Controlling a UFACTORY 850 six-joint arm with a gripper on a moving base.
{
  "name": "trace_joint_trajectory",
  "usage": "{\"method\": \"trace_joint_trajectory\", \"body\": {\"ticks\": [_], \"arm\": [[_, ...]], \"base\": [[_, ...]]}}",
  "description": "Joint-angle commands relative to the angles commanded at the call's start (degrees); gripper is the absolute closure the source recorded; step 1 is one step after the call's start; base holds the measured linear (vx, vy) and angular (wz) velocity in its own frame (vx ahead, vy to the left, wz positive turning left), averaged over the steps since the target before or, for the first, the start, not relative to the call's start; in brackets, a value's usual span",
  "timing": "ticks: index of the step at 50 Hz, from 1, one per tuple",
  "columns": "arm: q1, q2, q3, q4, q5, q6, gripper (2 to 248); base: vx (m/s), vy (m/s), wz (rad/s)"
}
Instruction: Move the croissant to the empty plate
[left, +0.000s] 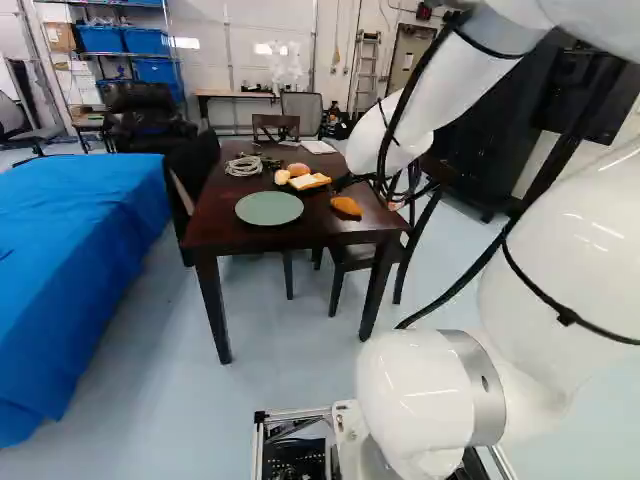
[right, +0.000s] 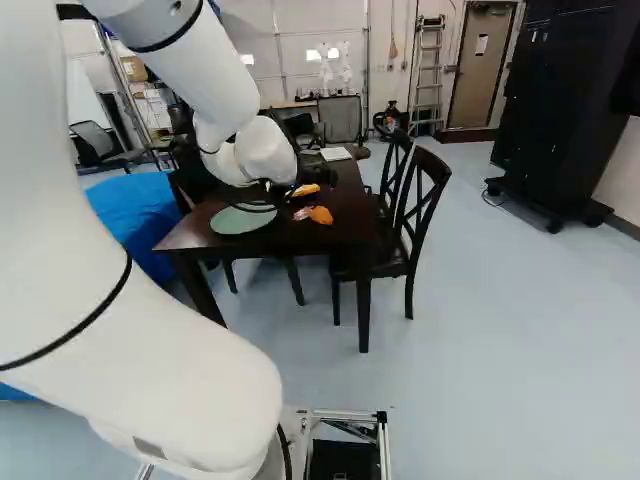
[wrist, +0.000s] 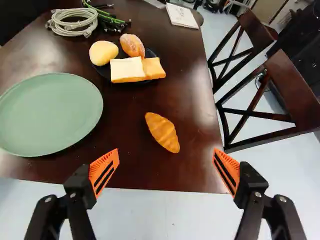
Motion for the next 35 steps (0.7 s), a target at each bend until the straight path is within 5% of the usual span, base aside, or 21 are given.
{"method": "trace_joint_trajectory", "body": {"ticks": [35], "arm": [[0.38,-4.04,-4.57,-6.19,-9.75,0.00,3]], "base": [[0.000,0.000,0.000]]}}
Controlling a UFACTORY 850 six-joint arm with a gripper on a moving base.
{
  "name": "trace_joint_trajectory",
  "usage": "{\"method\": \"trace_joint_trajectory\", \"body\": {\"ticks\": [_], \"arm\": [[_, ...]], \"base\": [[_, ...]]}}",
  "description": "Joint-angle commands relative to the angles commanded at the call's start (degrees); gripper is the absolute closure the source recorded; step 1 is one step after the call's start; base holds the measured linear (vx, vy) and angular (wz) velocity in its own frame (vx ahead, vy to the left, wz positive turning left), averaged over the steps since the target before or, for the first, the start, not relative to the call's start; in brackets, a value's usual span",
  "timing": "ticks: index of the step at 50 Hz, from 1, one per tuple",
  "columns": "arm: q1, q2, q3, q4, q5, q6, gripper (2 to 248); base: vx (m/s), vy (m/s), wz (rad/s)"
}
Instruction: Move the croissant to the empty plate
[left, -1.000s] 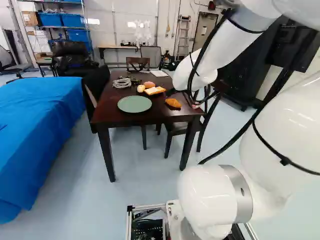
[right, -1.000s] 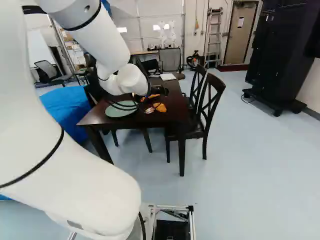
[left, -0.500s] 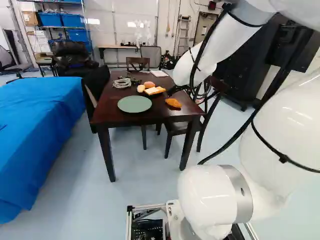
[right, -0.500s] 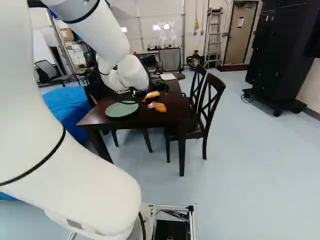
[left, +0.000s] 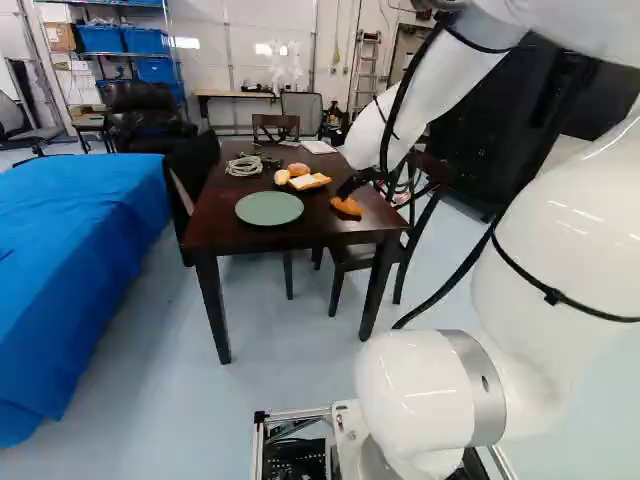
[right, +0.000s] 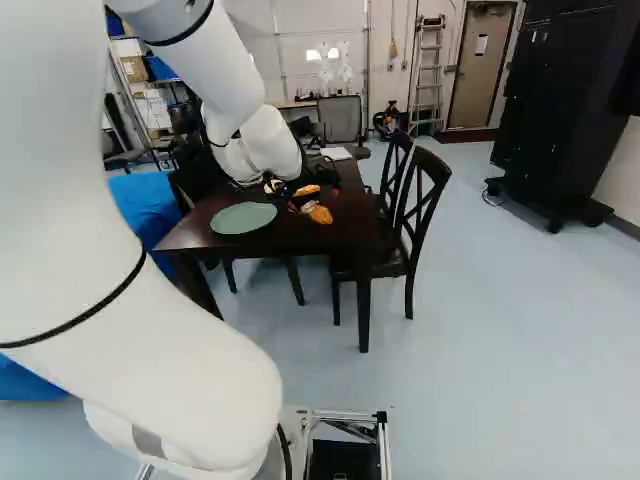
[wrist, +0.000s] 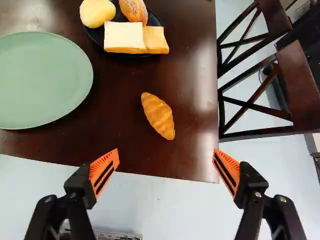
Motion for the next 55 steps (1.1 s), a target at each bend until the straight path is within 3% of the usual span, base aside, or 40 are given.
{"method": "trace_joint_trajectory", "body": {"ticks": [16,44,55], "arm": [[0.59,-1.82,-1.80,-0.14,-4.36,0.00,3],[3.27,-7.03,-7.16,0.90,-4.85,0.00,3],[3.46,-9.39,-9.69,2.32,-5.66,0.00,3]], "base": [[0.000,0.000,0.000],[0.000,0.000,0.000],[0.000,0.000,0.000]]}}
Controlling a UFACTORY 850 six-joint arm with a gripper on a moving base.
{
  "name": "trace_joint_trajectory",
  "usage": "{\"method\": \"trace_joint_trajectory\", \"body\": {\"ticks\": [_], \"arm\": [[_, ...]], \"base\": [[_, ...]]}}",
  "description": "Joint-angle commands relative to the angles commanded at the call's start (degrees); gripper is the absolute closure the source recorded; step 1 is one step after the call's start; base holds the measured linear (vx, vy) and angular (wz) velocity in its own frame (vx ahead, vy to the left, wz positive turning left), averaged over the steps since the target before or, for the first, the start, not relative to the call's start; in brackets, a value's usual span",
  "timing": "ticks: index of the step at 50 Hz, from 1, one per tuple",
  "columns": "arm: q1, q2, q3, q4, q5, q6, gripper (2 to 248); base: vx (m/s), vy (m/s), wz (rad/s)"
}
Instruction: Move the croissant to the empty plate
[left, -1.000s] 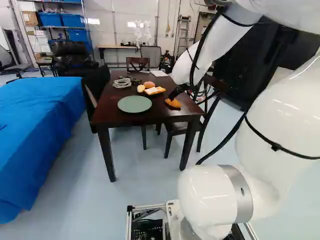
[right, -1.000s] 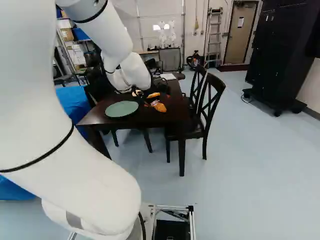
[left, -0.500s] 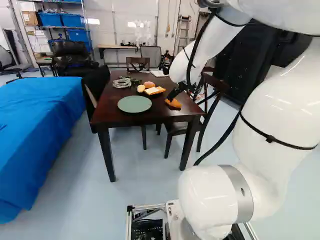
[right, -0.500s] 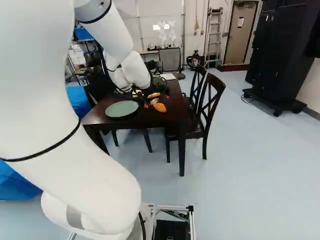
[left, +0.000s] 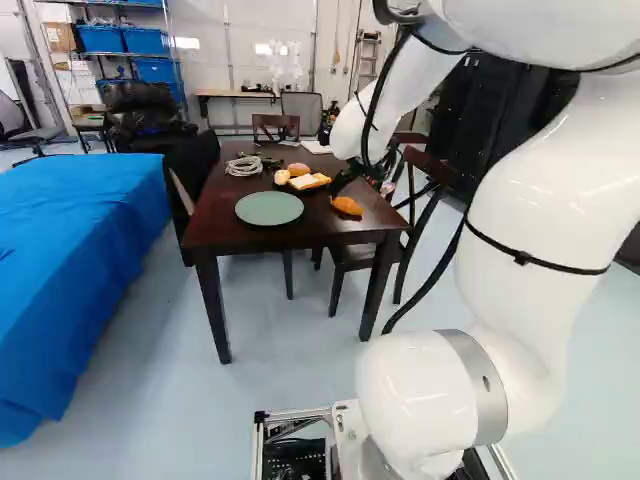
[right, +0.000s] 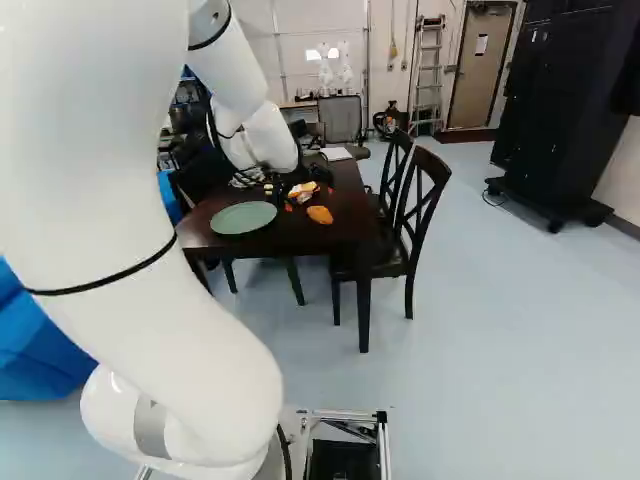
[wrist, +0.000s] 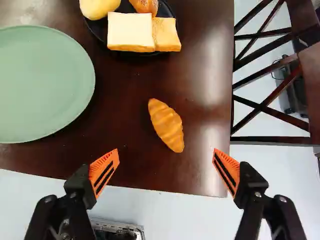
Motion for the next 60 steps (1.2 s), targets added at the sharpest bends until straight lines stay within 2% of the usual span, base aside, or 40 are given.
{"method": "trace_joint_trajectory", "body": {"ticks": [11,32,60], "arm": [[-0.02,-1.77,-1.94,1.13,-1.47,0.00,3],[0.11,-3.92,-4.35,1.13,-5.68,0.00,3],[1.11,-8.40,-9.54,1.08,-8.75,0.00,3]], "base": [[0.000,0.000,0.000],[0.000,0.000,0.000],[0.000,0.000,0.000]]}}
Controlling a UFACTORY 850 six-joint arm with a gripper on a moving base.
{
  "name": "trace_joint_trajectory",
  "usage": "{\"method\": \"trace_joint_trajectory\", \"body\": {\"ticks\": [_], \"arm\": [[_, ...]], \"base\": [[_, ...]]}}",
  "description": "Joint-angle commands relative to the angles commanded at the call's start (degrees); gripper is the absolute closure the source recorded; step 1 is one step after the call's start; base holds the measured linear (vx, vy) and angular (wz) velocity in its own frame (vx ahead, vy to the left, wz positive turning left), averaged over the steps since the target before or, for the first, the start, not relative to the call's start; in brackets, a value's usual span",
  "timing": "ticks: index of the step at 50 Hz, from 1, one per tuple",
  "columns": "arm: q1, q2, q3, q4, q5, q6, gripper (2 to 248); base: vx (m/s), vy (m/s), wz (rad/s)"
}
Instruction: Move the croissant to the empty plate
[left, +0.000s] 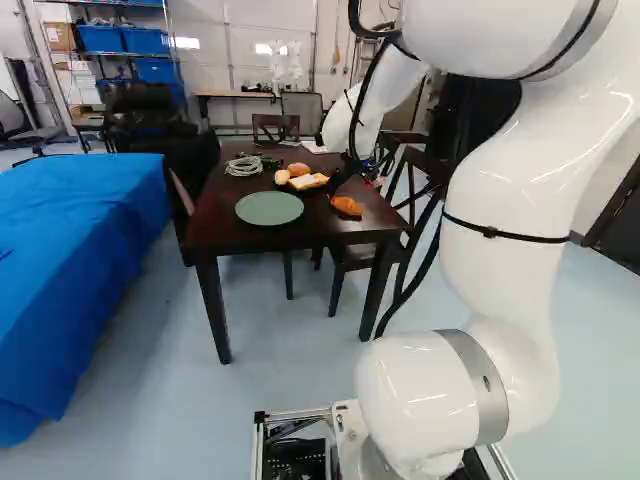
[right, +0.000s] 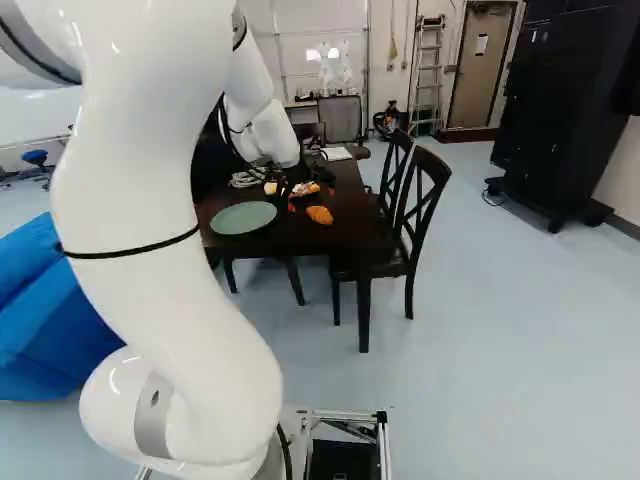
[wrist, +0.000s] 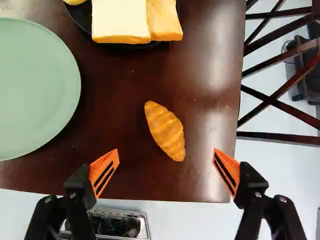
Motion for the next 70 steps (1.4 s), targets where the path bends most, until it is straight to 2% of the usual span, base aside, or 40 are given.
{"method": "trace_joint_trajectory", "body": {"ticks": [33,41,60,70], "arm": [[-0.03,-3.78,-4.59,-1.91,-6.76,-0.12,3],[0.06,-4.79,-5.85,-2.03,-7.87,-3.33,3],[0.24,-7.32,-9.07,-2.03,-9.49,-14.45,3],[0.24,-8.97,-11.22,-2.03,-10.99,-14.46,3]], "base": [[0.000,0.000,0.000],[0.000,0.000,0.000],[0.000,0.000,0.000],[0.000,0.000,0.000]]}}
